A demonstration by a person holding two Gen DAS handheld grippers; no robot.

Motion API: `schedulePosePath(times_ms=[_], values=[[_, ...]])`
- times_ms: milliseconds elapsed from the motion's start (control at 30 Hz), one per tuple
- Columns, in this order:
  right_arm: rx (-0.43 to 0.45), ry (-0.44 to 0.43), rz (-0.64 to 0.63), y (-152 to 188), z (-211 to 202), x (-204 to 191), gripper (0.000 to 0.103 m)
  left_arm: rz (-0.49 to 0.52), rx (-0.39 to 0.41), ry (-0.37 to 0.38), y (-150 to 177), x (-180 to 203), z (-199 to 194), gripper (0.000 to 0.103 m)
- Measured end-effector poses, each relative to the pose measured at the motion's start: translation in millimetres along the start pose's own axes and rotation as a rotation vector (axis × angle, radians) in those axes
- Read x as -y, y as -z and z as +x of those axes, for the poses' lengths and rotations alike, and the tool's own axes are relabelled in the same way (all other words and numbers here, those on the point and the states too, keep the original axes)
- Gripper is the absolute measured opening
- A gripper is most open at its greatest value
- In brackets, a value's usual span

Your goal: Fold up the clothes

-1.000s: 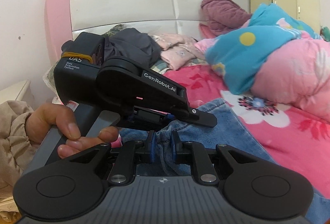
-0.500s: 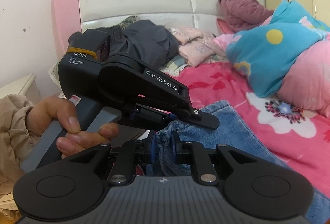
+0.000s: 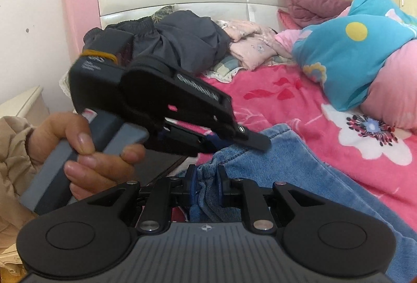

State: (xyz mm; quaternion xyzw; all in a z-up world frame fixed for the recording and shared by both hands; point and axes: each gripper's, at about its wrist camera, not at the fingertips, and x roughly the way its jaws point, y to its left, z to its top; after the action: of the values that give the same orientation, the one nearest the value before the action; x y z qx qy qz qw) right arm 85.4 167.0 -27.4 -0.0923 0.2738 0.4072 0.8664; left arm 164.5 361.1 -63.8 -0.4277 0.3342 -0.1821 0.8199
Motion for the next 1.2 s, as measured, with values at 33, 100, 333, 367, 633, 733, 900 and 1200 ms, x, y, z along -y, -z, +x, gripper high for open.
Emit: schedulePosePath(times_ms=[33, 100, 333, 367, 633, 733, 900, 1200], values=[[-0.002, 0.001, 0.003, 0, 1, 0, 0.016, 0.003, 0.022, -0.001, -1, 1, -5, 0.02], [-0.013, 0.0, 0.013, 1, 3, 0, 0.018, 0.008, 0.057, -0.004, -3, 4, -14, 0.02], [0.024, -0.074, 0.062, 1, -17, 1, 0.056, 0.099, 0.081, -0.003, 13, 38, -17, 0.021], [0.042, -0.072, 0.07, 2, -24, 3, 0.057, 0.116, 0.081, -0.002, 17, 44, -17, 0.021], [0.178, 0.144, 0.316, 26, -145, 85, 0.056, 0.278, 0.061, -0.061, 55, 86, -1, 0.021], [0.236, 0.299, 0.445, 47, -210, 130, 0.052, 0.39, 0.066, -0.242, 77, 90, 19, 0.021], [0.287, 0.422, 0.562, 87, -281, 174, 0.036, 0.418, 0.093, -0.4, 85, 79, 26, 0.021], [0.037, 0.38, 0.524, 177, -235, 199, 0.019, 0.403, 0.108, -0.502, 88, 85, 33, 0.021]])
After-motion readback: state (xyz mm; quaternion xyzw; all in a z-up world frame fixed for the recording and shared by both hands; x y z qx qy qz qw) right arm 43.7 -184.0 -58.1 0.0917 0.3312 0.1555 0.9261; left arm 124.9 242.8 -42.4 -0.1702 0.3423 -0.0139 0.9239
